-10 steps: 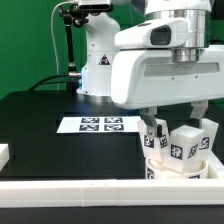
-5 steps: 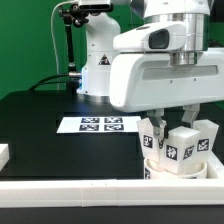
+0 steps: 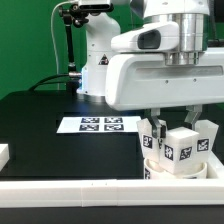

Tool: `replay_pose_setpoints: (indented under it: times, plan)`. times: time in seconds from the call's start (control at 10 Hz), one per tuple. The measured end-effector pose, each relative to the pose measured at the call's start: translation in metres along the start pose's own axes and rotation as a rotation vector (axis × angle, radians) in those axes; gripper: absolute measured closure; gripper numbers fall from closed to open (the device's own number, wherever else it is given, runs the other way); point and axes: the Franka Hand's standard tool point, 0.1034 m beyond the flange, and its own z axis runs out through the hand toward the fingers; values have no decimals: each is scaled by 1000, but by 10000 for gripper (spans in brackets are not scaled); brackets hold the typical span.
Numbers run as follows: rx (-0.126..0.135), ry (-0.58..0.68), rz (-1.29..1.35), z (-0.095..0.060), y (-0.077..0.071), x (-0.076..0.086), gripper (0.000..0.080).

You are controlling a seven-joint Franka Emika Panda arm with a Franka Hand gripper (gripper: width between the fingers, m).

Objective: Assemble stool

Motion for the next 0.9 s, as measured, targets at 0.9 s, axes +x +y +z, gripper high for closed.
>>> replay_pose_setpoints:
  times: [0.9]
  plan:
    - [18, 37, 835, 1, -12, 4, 459]
